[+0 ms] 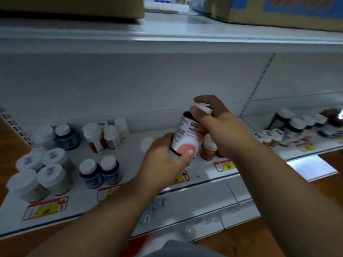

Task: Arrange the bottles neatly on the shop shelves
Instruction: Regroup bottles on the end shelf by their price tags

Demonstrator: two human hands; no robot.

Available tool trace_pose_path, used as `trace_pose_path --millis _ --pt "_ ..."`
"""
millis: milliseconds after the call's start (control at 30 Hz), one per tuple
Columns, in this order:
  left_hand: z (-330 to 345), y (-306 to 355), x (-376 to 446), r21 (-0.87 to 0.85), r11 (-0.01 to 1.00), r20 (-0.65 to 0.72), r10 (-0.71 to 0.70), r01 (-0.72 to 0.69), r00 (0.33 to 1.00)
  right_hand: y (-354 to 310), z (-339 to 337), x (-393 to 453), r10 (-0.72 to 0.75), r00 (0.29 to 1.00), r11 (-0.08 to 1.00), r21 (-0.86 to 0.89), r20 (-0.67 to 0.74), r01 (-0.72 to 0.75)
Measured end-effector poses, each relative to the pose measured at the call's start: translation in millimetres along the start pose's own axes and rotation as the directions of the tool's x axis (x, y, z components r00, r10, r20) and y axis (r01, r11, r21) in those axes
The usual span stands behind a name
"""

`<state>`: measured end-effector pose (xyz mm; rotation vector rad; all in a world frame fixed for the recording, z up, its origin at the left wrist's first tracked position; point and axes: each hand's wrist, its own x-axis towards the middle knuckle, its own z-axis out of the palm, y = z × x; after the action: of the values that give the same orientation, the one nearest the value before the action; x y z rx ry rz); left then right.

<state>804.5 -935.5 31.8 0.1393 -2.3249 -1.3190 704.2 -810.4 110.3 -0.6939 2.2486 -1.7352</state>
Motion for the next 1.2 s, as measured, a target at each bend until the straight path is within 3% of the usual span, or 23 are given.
trace_pose_path --millis 100,233,333,567,767,867,1067,1200 --pt "47.3 12.1 6.0 -0.111 0.993 0.114 -0.014 0.027 0.993 16.7 -53.2 -18.0 0.071 0.997 0.995 0.063 -0.002 -0.071" --pt "124.9 45.1 15.9 -0.196 0.981 0.257 0.042 0.009 0.966 39.1 -134.7 -44.1 0.052 0.985 0.998 0.029 -0.162 -0.048" --pt "193.4 77.8 19.5 -0.222 0.973 0.270 0.115 -0.055 0.956 56.8 -204.1 -65.3 0.041 0.967 0.999 -0.014 -0.250 -0.045" --pt "330.4 123.6 39.1 -0.058 0.994 0.320 0.107 -0.093 0.941 98.7 -342.2 -82.3 0.006 0.956 0.978 -0.198 -0.293 -0.067" --pt "375.9 128.9 78.1 0.099 0.987 0.291 0.097 -0.131 0.952 126.0 -388.9 -38.4 -0.006 0.968 0.978 -0.205 -0.251 -0.047" --pt "389.2 129.4 112.4 0.163 0.975 0.257 0.108 -0.154 0.960 132.5 -409.9 -3.8 -0.042 0.942 0.982 -0.185 -0.332 -0.022" --pt "434.5 128.1 170.5 0.251 0.966 0.138 0.023 -0.058 0.990 144.1 -449.0 56.9 -0.121 0.895 0.970 -0.242 -0.429 0.015" --pt "461.9 127.1 196.6 0.226 0.974 0.032 -0.022 0.014 0.999 154.0 -475.1 108.2 -0.176 0.917 0.960 -0.270 -0.358 0.079"
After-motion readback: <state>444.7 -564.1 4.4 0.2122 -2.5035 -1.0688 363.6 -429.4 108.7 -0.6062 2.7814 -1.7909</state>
